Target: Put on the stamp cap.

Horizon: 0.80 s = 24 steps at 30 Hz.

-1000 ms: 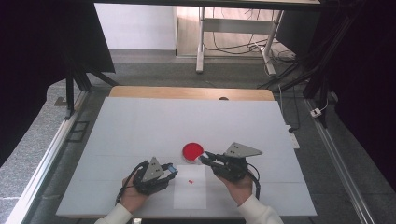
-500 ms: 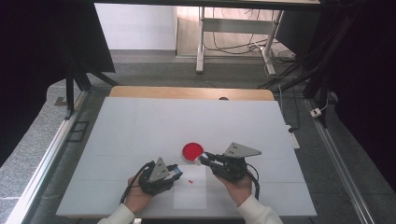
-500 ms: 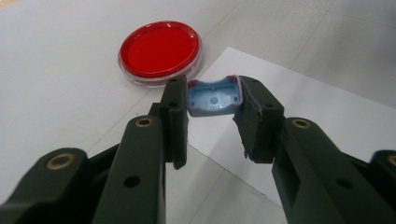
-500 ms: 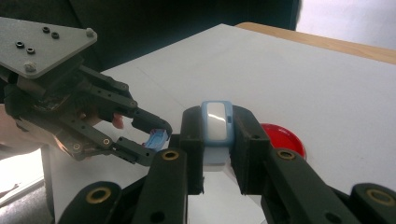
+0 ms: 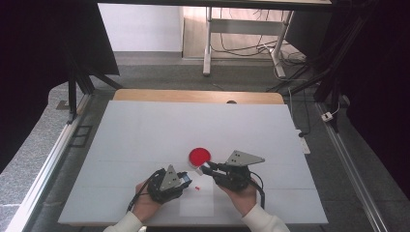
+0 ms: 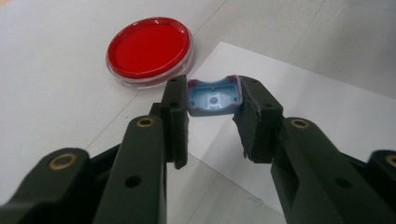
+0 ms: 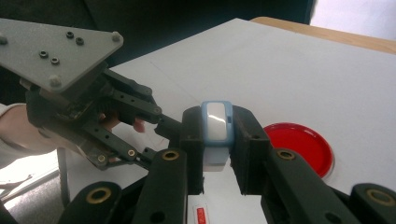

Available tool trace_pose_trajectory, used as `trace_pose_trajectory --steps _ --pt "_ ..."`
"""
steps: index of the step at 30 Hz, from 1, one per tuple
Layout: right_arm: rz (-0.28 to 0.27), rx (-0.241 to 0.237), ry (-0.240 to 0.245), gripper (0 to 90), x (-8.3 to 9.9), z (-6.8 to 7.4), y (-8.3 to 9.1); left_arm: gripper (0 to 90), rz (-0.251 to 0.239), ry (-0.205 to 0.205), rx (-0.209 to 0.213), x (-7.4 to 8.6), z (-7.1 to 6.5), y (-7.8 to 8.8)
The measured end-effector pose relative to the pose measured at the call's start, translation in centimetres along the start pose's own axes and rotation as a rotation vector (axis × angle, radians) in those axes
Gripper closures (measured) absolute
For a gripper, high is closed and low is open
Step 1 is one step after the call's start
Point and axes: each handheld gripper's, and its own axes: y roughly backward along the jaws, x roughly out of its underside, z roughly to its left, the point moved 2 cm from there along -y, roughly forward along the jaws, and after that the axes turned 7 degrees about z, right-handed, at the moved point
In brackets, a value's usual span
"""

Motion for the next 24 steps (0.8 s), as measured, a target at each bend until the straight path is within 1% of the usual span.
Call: trace_pose_trajectory --steps 5,10,13,15,18,21,24 --pt "0.017 0.011 -0.025 75.3 0.1 0.4 -0.5 65.5 0.009 -0.017 -0.016 -0.4 -0.3 -0.5" --pt "0.032 0.023 -0.05 75.3 0.1 0.7 -0.9 65.4 0.022 -0.032 -0.016 -0.8 -0.6 -1.1" --pt "0.047 0.033 -0.069 75.3 0.2 1.0 -1.3 65.5 0.022 -0.035 -0.015 -1.1 -0.8 -1.3" --pt "0.052 0.041 -0.078 75.3 0.2 1.1 -1.5 65.5 0.022 -0.037 -0.02 -1.2 -0.9 -1.3" --pt "0.073 0.063 -0.076 75.3 0.2 1.5 -1.8 65.5 0.021 -0.04 -0.016 -1.4 -1.0 -1.4" --pt "0.083 0.072 -0.075 75.3 0.1 1.7 -1.9 65.5 0.024 -0.047 -0.024 -1.5 -1.1 -1.5" --pt "0.096 0.097 -0.073 75.3 0.0 2.0 -2.1 65.5 0.022 -0.041 -0.027 -1.6 -1.1 -1.5"
